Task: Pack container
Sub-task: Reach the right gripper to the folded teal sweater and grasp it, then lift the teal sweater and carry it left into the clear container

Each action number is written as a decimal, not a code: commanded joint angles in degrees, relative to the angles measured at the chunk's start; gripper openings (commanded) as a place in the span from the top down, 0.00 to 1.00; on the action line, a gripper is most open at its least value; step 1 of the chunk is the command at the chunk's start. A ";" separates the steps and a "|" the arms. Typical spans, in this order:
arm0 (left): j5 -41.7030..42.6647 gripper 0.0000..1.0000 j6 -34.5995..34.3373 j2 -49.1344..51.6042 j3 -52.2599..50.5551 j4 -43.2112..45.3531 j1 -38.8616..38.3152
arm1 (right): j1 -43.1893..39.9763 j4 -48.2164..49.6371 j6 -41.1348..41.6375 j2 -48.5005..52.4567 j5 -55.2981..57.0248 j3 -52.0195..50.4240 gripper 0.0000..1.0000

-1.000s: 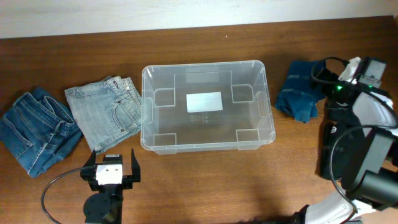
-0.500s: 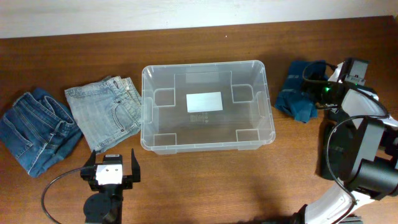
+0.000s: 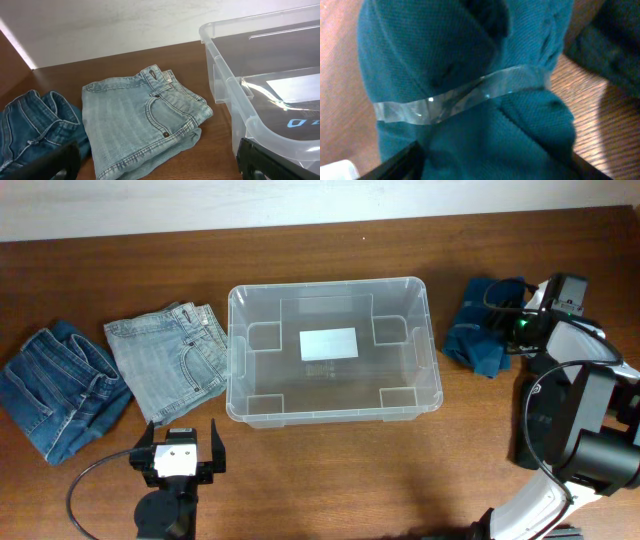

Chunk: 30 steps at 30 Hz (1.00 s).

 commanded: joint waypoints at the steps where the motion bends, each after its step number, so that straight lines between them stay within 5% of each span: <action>1: 0.59 0.00 0.74 -0.39 -0.33 0.24 0.28 | -0.28 -0.66 -0.35 2.34 3.06 -0.07 0.40; 12: 0.59 0.00 0.74 -0.39 -0.33 0.22 0.28 | -0.44 -0.81 -0.37 2.21 2.51 0.02 0.87; 30: 0.59 0.00 0.74 -0.39 -0.33 0.24 0.28 | -0.28 -11.56 -2.75 -12.33 -4.98 8.66 0.93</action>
